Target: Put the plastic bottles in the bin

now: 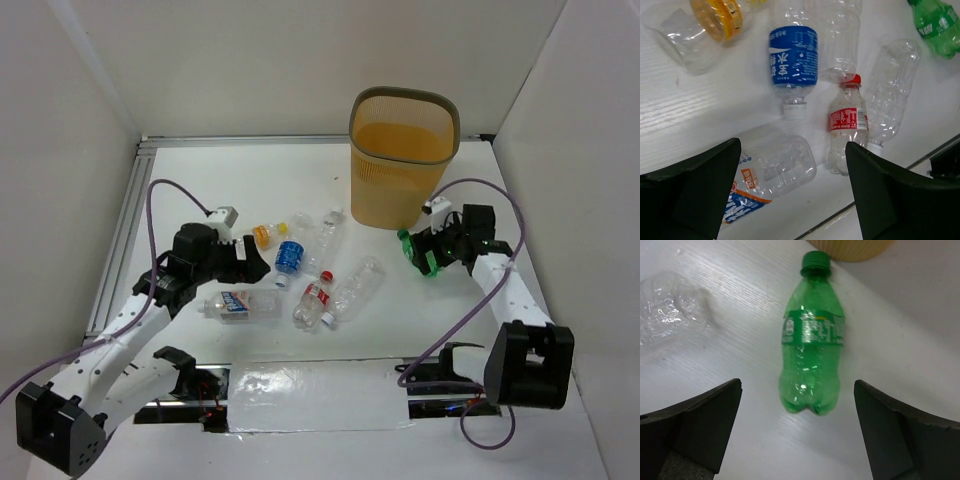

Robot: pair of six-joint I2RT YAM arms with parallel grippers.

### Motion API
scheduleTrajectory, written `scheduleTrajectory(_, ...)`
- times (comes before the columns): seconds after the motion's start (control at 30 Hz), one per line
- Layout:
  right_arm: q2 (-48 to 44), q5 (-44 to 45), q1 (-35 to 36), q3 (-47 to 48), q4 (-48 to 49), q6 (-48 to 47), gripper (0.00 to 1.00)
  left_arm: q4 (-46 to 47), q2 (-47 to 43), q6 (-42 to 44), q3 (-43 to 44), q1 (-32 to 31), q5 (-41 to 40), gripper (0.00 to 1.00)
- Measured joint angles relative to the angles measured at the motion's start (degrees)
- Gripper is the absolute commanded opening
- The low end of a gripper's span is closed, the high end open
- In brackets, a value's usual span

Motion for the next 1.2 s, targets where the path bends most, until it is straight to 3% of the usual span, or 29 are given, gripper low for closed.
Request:
scheduleTrajectory(0.23, 10.71, 2.75, 4.61, -2.08, 7.58, 1.29, 0.98, -2.69, 3.43, 4.57, 3.63, -9.16, -1.40, 0.96)
scheduleTrajectory(0.43, 16.31, 6.27, 4.92, -2.38, 12.76, 2.40, 0.83, -4.72, 6.73, 8.59, 7.85, -12.35, -2.73, 0.96)
scheduleTrajectory(0.6, 15.78, 5.22, 4.96, -3.63, 13.07, 0.11, 0.61, -3.41, 10.86, 9.01, 9.33, -16.41, -3.13, 0.96)
scheduleTrajectory(0.8, 7.48, -6.99, 4.90, -1.51, -0.24, -14.43, 0.45, -1.95, 21.03, 8.92, 12.00, -21.86, -5.97, 0.94)
scheduleTrajectory(1.0, 1.57, -20.22, 5.42, 12.87, -18.60, -28.39, 0.40, -2.84, 30.25, 8.44, 20.57, -22.71, -13.90, 0.92)
scheduleTrajectory(1.2, 1.22, -28.94, 10.34, 29.33, -21.62, -27.39, 0.39, -2.84, 30.97, 7.26, 24.94, -22.69, -22.56, 0.86)
